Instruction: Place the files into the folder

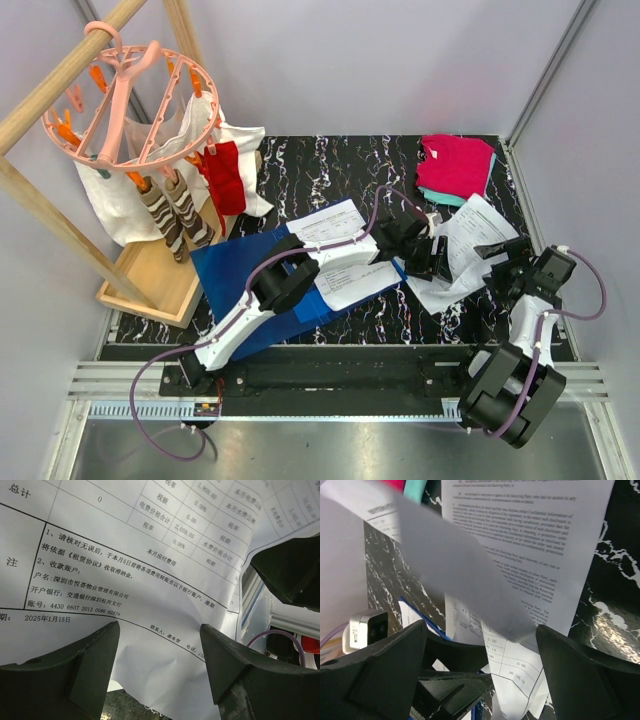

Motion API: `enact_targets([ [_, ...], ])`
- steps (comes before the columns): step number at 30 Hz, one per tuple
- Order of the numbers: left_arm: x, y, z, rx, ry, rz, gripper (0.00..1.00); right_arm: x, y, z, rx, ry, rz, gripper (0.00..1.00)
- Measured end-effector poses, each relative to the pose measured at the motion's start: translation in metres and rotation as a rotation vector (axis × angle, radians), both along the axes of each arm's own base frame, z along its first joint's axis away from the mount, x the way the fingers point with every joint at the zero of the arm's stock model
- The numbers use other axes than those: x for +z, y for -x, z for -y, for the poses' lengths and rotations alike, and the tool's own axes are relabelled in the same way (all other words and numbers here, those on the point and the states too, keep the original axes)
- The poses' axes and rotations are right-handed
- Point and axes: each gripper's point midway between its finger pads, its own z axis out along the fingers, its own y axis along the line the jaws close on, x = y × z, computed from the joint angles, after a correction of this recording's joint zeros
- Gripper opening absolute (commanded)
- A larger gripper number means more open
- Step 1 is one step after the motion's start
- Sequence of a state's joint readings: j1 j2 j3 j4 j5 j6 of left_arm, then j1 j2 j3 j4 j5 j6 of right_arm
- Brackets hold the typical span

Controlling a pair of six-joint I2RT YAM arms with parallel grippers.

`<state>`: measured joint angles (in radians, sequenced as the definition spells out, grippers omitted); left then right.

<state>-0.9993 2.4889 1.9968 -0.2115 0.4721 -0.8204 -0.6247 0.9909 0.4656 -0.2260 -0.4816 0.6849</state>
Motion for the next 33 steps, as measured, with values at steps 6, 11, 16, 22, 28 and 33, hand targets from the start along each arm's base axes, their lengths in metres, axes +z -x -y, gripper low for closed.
enact_targets([
  [6,0.000,0.000,0.000,0.003,0.001,-0.009,0.72,0.012,-0.001,-0.007,0.033,-0.002,0.047,1.00],
  [11,0.000,-0.001,0.000,0.006,0.002,-0.018,0.72,0.015,-0.001,-0.011,0.051,-0.014,0.058,1.00],
  [16,-0.001,-0.003,-0.002,0.015,0.007,-0.031,0.72,0.015,0.003,-0.012,0.043,-0.012,0.051,1.00],
  [22,0.000,-0.004,-0.002,0.050,0.048,-0.084,0.72,0.008,0.018,-0.013,-0.006,0.012,0.029,1.00],
  [28,0.001,-0.005,-0.003,0.101,0.075,-0.140,0.72,-0.009,0.027,-0.007,-0.069,0.016,-0.042,0.99],
  [33,0.001,-0.008,-0.003,0.125,0.081,-0.172,0.72,-0.024,0.029,-0.003,-0.079,-0.003,-0.115,1.00],
])
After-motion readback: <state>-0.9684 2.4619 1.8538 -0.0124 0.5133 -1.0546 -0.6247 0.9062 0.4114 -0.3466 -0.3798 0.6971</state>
